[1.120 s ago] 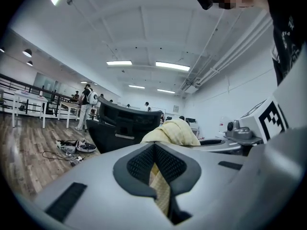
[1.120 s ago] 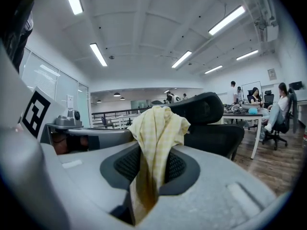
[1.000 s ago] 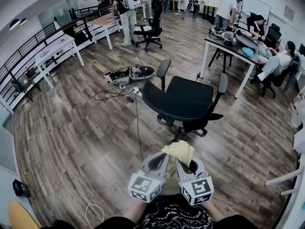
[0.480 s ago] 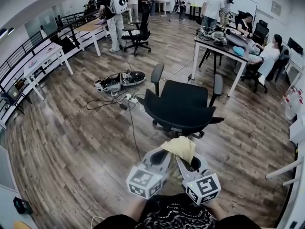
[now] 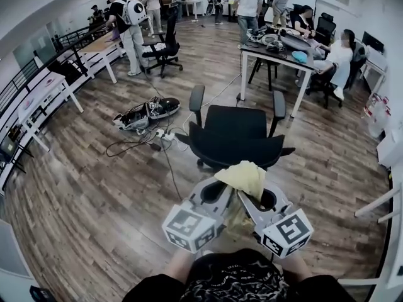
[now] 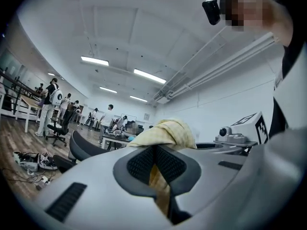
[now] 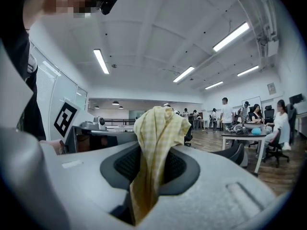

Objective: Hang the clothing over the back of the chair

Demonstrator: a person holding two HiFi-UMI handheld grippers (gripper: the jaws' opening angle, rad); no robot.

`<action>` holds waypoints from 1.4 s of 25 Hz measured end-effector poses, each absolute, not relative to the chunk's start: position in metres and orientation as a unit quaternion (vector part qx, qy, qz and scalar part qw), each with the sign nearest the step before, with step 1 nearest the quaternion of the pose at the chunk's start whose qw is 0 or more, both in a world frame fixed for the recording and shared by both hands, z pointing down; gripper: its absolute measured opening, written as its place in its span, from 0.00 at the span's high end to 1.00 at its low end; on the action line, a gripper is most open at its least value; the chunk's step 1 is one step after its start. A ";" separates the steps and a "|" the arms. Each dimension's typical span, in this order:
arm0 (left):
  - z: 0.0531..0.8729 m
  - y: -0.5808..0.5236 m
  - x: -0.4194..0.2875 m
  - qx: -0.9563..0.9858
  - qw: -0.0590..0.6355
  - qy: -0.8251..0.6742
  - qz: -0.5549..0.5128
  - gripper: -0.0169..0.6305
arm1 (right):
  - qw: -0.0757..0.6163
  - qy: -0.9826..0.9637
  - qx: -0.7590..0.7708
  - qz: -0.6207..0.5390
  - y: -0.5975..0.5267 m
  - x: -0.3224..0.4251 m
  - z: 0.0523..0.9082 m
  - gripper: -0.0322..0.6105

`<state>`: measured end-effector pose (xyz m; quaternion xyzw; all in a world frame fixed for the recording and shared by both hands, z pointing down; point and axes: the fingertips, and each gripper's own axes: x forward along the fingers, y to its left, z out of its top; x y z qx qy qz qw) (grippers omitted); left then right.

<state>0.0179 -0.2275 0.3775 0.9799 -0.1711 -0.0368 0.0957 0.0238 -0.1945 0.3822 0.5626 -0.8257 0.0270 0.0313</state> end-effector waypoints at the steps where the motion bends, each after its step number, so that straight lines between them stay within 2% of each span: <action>1: 0.371 -0.230 0.018 0.981 0.090 -0.165 -0.040 0.96 | 0.031 -0.824 0.566 0.020 -0.197 0.023 0.376 0.81; 14: 0.299 -0.253 0.022 0.994 0.053 -0.081 -0.059 0.96 | 0.064 -0.829 0.554 -0.041 -0.225 0.024 0.307 0.81; 21: 0.284 -0.261 0.019 0.996 0.043 -0.058 -0.058 0.96 | 0.116 -0.832 0.538 -0.070 -0.234 0.021 0.290 0.80; 35: 0.248 -0.288 0.041 0.998 0.004 -0.029 -0.052 0.96 | 0.103 -0.846 0.522 -0.038 -0.267 0.046 0.259 0.80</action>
